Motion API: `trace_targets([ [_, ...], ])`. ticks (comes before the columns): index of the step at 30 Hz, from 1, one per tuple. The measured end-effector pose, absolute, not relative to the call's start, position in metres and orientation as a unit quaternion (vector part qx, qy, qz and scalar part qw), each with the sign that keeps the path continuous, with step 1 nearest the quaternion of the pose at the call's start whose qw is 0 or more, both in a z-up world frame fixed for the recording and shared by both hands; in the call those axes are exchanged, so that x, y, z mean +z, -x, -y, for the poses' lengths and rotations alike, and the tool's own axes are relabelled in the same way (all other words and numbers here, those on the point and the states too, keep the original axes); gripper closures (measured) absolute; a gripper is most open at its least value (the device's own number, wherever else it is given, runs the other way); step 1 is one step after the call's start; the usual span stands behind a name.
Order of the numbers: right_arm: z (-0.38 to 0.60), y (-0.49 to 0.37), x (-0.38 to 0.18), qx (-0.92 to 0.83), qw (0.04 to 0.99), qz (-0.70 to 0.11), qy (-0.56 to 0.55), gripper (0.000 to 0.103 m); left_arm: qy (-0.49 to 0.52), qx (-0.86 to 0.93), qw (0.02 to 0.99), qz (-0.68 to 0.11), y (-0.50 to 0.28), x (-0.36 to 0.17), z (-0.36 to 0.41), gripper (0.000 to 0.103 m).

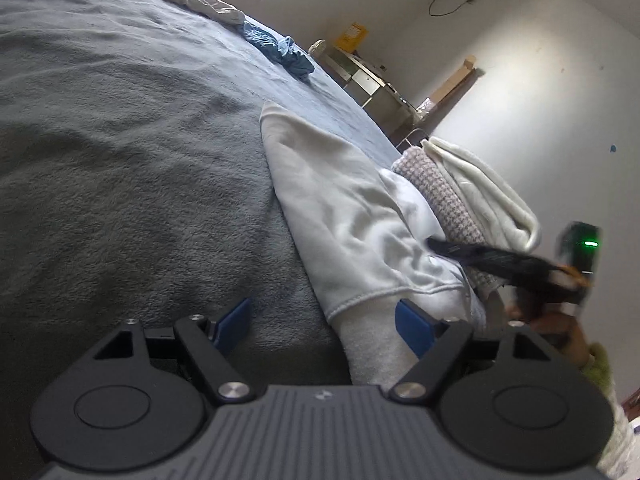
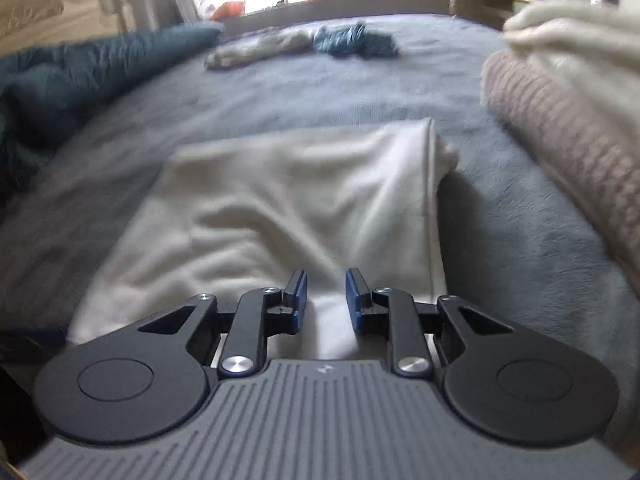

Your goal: Fold clothes

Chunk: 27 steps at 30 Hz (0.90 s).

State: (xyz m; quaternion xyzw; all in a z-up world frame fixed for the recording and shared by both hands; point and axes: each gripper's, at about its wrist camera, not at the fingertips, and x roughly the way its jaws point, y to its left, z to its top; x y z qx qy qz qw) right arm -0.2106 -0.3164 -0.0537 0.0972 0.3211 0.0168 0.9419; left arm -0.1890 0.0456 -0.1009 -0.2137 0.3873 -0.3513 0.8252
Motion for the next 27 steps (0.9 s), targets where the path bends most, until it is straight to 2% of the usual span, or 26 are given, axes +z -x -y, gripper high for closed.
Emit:
trace_targets([
  [3, 0.302, 0.239, -0.036, 0.043, 0.951, -0.293, -0.092, 0.082, 0.221, -0.344, 0.828, -0.385, 0.19, -0.099, -0.047, 0.022],
  [8, 0.3, 0.247, -0.079, 0.033, 0.936, -0.338, -0.091, 0.082, 0.233, -0.338, 0.82, -0.399, 0.189, -0.101, -0.043, 0.022],
  [13, 0.282, 0.273, -0.051, 0.058, 0.95, -0.289, -0.101, 0.08, 0.208, -0.331, 0.832, -0.395, 0.19, -0.093, -0.031, 0.022],
  [15, 0.271, 0.274, -0.065, 0.064, 0.947, -0.307, -0.073, 0.081, 0.196, -0.331, 0.839, -0.386, 0.19, -0.087, -0.022, 0.022],
  [18, 0.267, 0.273, -0.082, 0.053, 0.946, -0.316, -0.058, 0.081, 0.149, -0.335, 0.858, -0.36, 0.196, -0.072, -0.003, 0.022],
  [24, 0.279, 0.282, -0.063, 0.018, 0.963, -0.26, -0.065, 0.08, 0.048, -0.377, 0.877, -0.295, 0.208, -0.05, 0.051, 0.021],
  [27, 0.288, 0.284, -0.081, -0.001, 0.959, -0.276, -0.064, 0.081, 0.002, -0.391, 0.864, -0.317, 0.206, -0.066, 0.077, 0.018],
])
